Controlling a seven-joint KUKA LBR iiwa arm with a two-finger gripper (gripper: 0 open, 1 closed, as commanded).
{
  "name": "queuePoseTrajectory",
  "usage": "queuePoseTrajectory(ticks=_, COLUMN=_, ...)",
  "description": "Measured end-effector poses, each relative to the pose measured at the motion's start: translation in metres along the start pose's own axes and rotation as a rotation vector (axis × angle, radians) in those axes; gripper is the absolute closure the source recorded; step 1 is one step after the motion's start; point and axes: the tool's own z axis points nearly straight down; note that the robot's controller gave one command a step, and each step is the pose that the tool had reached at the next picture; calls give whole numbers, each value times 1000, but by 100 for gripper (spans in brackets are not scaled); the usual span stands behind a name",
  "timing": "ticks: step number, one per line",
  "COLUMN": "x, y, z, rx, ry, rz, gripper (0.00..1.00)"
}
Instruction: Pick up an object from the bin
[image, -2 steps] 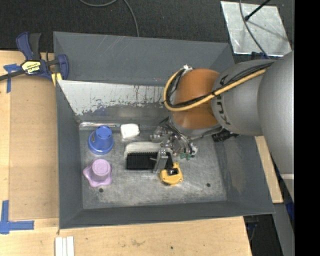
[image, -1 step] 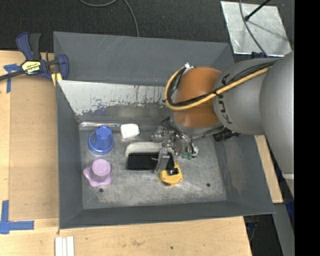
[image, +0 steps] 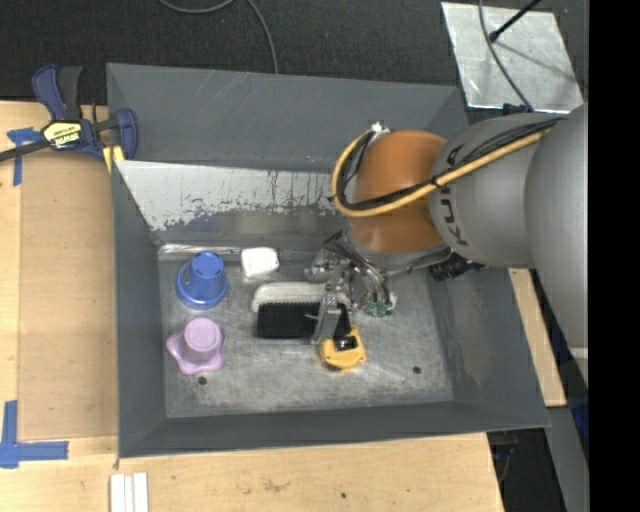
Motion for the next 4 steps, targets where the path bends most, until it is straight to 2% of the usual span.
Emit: queuePoseTrajectory(ticks=4, x=0, y=-1, z=-34, rx=0, ry=1, rz=1, gripper=100)
